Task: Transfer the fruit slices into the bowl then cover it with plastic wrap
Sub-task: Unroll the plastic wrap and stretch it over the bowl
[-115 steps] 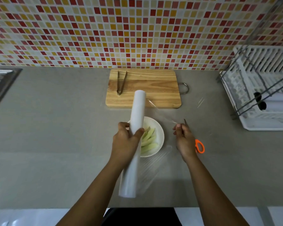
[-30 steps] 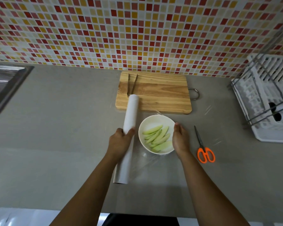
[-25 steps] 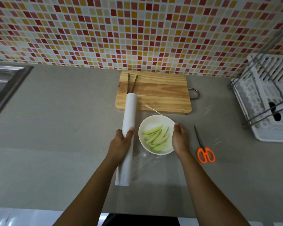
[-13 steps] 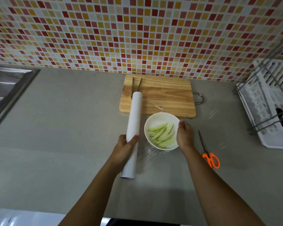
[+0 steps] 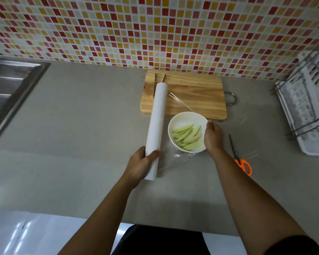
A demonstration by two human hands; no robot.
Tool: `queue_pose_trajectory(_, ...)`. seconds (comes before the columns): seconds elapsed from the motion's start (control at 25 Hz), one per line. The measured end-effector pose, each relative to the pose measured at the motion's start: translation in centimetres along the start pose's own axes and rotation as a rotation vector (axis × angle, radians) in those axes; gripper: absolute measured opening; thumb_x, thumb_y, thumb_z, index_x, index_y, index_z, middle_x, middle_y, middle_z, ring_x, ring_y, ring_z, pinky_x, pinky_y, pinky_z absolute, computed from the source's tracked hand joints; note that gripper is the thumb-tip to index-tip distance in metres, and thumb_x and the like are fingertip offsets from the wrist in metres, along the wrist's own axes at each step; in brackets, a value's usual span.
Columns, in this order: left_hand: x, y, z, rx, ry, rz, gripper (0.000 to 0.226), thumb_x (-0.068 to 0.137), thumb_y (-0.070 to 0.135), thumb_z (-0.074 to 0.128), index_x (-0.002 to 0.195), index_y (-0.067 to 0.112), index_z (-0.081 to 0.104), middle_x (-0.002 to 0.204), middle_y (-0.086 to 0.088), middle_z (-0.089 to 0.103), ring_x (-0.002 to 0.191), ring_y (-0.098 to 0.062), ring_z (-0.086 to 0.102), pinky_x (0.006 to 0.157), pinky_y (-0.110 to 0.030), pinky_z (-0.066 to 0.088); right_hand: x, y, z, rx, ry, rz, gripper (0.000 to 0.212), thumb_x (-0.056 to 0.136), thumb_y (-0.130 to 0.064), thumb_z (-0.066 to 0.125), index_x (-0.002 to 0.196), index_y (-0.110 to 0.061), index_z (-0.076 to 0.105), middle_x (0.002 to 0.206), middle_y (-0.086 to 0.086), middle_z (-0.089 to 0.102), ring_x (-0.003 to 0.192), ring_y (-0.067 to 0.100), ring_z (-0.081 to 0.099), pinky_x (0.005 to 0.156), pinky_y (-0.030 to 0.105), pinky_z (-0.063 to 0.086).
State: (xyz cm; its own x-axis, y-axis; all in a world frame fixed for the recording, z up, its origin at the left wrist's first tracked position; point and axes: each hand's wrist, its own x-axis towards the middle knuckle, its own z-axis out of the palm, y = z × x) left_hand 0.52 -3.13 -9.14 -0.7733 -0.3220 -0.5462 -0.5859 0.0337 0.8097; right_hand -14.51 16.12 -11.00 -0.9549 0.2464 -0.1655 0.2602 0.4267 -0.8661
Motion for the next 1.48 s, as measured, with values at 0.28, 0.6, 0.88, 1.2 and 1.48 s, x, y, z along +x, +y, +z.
queue_pose_trajectory(0.28, -0.3, -0.5, 1.3, 0.152, 0.120, 0.108, 0.042, 0.088, 0.056, 0.049, 0.099, 0.016, 0.058, 0.089, -0.001, 0.062, 0.076, -0.011, 0.059, 0.059, -0.026, 0.044, -0.1, -0.1, -0.1, -0.002, -0.005, -0.006, 0.043, 0.099, -0.023, 0.031, 0.096, 0.006, 0.063, 0.106, 0.026, 0.065, 0.091, 0.026, 0.056, 0.073, 0.027, 0.033)
queue_pose_trajectory(0.6, -0.2, -0.6, 0.6, 0.208, 0.167, 0.143, 0.040, 0.090, 0.054, 0.045, 0.102, 0.017, 0.058, 0.092, -0.003, 0.062, 0.078, -0.014, 0.059, 0.059, -0.025, 0.042, 0.0, 0.1, -0.1, -0.021, -0.023, -0.008, 0.043, 0.099, -0.023, 0.031, 0.096, 0.007, 0.061, 0.094, 0.019, 0.060, 0.087, 0.022, 0.051, 0.075, 0.027, 0.033)
queue_pose_trajectory(0.88, 0.0, -1.0, 0.8, 0.312, 0.177, 0.231, 0.042, 0.095, 0.047, 0.039, 0.096, 0.008, 0.054, 0.092, -0.010, 0.061, 0.084, -0.028, 0.058, 0.063, -0.031, 0.038, 0.0, 0.0, -0.1, -0.032, -0.019, -0.017, 0.043, 0.099, -0.023, 0.031, 0.093, 0.006, 0.061, 0.103, 0.027, 0.064, 0.091, 0.030, 0.056, 0.075, 0.029, 0.035)
queue_pose_trajectory(1.2, 0.6, -2.2, 0.6, 0.242, 0.155, 0.257, 0.046, 0.096, 0.049, 0.037, 0.098, 0.008, 0.057, 0.097, -0.014, 0.064, 0.090, -0.033, 0.059, 0.082, -0.046, 0.049, -0.1, -0.3, -0.2, 0.006, -0.029, 0.023, 0.043, 0.099, -0.024, 0.031, 0.099, 0.006, 0.062, 0.110, 0.026, 0.064, 0.096, 0.028, 0.056, 0.076, 0.029, 0.036)
queue_pose_trajectory(1.48, 1.1, -2.1, 0.0, 0.208, 0.084, 0.219, 0.044, 0.093, 0.053, 0.037, 0.099, 0.015, 0.059, 0.098, -0.009, 0.065, 0.091, -0.029, 0.060, 0.082, -0.040, 0.048, -0.1, -2.1, -2.6, -0.023, -0.140, 0.107, 0.051, 0.100, -0.037, 0.022, 0.132, -0.008, 0.050, 0.141, 0.014, 0.049, 0.131, 0.028, 0.043, 0.104, 0.032, 0.031)
